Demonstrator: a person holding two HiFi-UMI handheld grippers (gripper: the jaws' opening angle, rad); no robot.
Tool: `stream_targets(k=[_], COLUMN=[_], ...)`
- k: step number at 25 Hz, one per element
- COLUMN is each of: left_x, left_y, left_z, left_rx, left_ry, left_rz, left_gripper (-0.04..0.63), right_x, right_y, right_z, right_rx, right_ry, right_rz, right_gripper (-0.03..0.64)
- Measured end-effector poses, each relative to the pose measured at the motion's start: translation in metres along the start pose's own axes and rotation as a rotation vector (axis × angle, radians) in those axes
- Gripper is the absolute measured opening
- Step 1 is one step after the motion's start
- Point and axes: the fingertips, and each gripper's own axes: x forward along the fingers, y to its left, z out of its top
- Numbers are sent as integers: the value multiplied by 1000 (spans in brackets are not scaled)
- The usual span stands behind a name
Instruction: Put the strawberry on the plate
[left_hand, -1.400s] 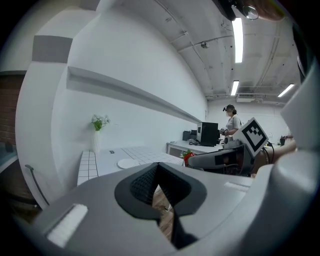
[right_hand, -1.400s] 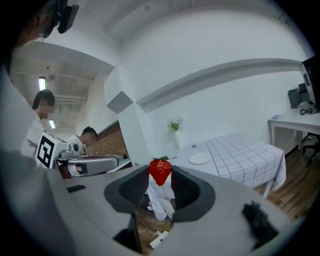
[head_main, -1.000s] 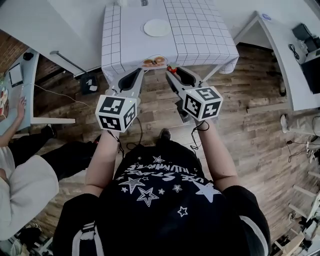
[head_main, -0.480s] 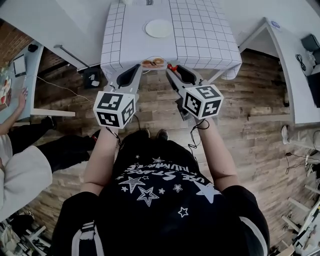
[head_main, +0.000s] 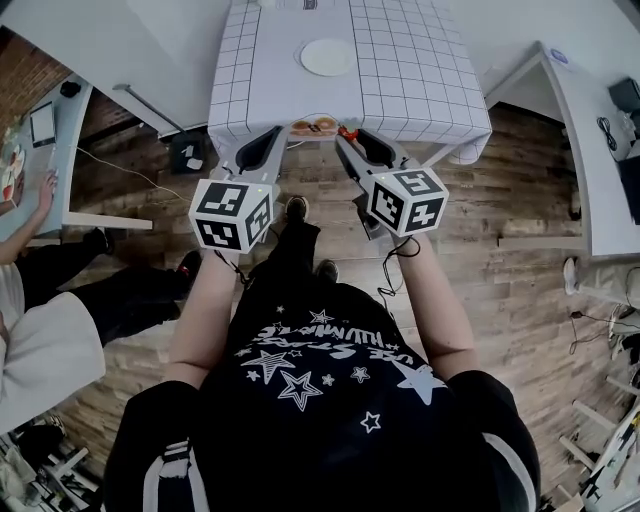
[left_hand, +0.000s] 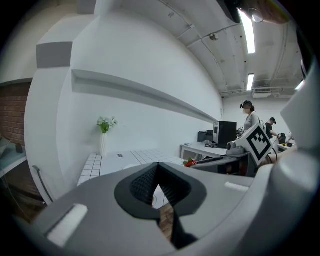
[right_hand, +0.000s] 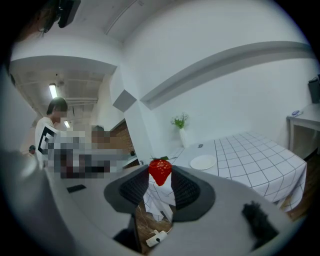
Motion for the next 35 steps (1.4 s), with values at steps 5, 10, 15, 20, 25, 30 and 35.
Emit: stream_targets(k=[5,10,15,20,25,30,35], left_x=[22,52,80,90,119,132,131], left_y=[11,34,53,58,83,87,83], left_z=[-1,1,3,-9,-2,-5,-19], left_rx=[-14,-38,-47,-48,-52,-46,-51], left_ry=[-5,-2,6,11,34,47,64], left_rz=[-26,-40,-48,-36,-52,-73,-96], left_gripper=[9,9,9,9,9,9,9], right_x=[13,37,62,69,98,104,100], right_y=[-18,-38,-56,-67,-90,-99,-103], right_z=[5,12,17,7,15,7,-8], right_rx=[-11,-16,-15,-24,0,12,17], right_ry=[10,28,53,70,91,111,145], right_rz=[-35,-61,-72,-72,-98,-117,-149], right_gripper=[146,146,146,146,146,146,146])
